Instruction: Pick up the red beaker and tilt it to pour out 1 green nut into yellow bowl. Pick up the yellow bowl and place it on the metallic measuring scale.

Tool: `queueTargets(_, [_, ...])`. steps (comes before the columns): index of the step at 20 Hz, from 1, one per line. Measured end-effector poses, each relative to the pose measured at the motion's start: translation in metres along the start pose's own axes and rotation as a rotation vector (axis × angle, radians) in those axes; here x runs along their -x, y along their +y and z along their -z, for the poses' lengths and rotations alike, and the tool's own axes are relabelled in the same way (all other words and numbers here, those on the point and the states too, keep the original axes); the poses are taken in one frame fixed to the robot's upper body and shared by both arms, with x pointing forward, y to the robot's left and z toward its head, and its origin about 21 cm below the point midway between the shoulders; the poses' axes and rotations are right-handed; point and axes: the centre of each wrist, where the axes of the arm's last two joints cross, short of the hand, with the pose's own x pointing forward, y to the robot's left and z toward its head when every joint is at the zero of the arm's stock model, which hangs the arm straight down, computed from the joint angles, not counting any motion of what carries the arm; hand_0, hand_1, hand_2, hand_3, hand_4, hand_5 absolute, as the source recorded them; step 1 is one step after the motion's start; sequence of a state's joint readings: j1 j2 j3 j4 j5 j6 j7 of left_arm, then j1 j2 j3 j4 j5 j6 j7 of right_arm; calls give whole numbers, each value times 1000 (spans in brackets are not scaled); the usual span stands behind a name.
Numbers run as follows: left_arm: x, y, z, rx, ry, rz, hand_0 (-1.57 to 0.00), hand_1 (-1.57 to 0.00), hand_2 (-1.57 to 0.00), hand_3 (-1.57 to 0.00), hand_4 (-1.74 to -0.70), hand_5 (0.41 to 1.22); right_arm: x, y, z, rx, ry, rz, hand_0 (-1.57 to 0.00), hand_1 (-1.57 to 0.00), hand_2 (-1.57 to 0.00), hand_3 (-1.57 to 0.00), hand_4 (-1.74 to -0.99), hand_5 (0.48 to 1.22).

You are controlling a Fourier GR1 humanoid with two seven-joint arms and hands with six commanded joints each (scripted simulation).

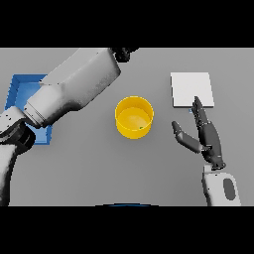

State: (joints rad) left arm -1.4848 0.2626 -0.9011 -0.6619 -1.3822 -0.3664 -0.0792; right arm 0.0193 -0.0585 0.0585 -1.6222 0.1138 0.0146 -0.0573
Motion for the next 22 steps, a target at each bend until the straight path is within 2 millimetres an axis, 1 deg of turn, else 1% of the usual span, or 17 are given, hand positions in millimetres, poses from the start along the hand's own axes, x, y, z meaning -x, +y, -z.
queueTargets(2, [42,9,-5,-13,78,-40,-1571,-1472,-1466,-1387,-1572,1211,3,-1,0,5,9,5,1,1,1,1,-1256,635])
queueTargets(3, [69,10,-10,-4,149,-97,-1571,-1492,-1487,-1424,-1553,1213,1,-2,1,0,8,-2,1,1,1,1,-1266,639])
queueTargets(4, [87,5,-13,13,206,-164,-1571,-1508,-1504,-1453,-1537,1214,2,-2,2,-4,12,-1,1,1,1,1,-1274,642])
queueTargets(5, [100,6,-15,10,228,-200,-1571,-1520,-1517,-1477,-1578,1216,2,1,3,-10,10,-1,1,1,1,1,-1281,644])
queueTargets(6, [119,-8,-21,42,282,-318,-1571,-1530,-1528,-1445,-1611,1217,2,0,0,-14,-7,-9,1,1,1,1,-1292,645])
queueTargets(7, [144,-30,-31,76,366,-485,-1571,-1539,-1537,-1435,-1637,1218,2,-1,1,-15,-2,-14,1,1,1,1,-1299,649])
queueTargets(9, [170,-70,-46,98,449,-751,-1571,-1550,-1549,-1440,-1674,1219,0,-2,3,-34,-11,-19,1,1,1,1,-1313,652])
queueTargets(10, [175,-91,-52,111,495,-855,-1571,-1554,-1553,-1418,-1688,1219,2,-2,4,-35,-11,-16,1,1,1,1,-1312,653])
queueTargets(12, [175,-118,-58,103,569,-994,-1571,-1560,-1560,-1400,-1707,1220,-2,-1,9,-39,-37,-39,1,1,1,1,-1304,653])
queueTargets(14, [180,-148,-72,83,643,-1124,-1571,-1564,-1564,-1437,-1719,1220,1,-1,6,-45,-35,-49,1,1,1,1,-1298,651])
queueTargets(15, [180,-164,-78,88,700,-1197,-1571,-1566,-1565,-1398,-1724,1220,-1,-2,10,-39,-26,-53,1,1,1,1,-1294,649])
queueTargets(17, [164,-195,-82,130,790,-1278,-1571,-1568,-1567,-1406,-1730,1221,-2,2,10,-43,-29,-37,1,1,1,1,-1276,651])
queueTargets(18, [158,-204,-82,140,821,-1308,-1571,-1568,-1568,-1439,-1732,1221,-2,3,10,-46,-22,-26,1,1,1,1,-1276,654])
queueTargets(19, [151,-221,-87,175,857,-1341,-1571,-1569,-1569,-1465,-1734,1221,0,0,13,-40,3,-21,1,1,1,1,-1275,656])
queueTargets(20, [142,-236,-91,208,891,-1372,-1571,-1569,-1569,-1486,-1735,1221,3,5,10,-49,-7,-10,1,1,1,1,-1278,659])
queueTargets(21, [133,-247,-93,238,924,-1427,-1571,-1570,-1569,-1503,-1736,1221,-1,3,12,-47,-22,-22,1,1,1,1,-1285,663])
queueTargets(22, [117,-261,-93,270,947,-1477,-1571,-1570,-1570,-1437,-1737,1221,4,4,9,-49,-25,-27,1,1,1,1,-1293,667])
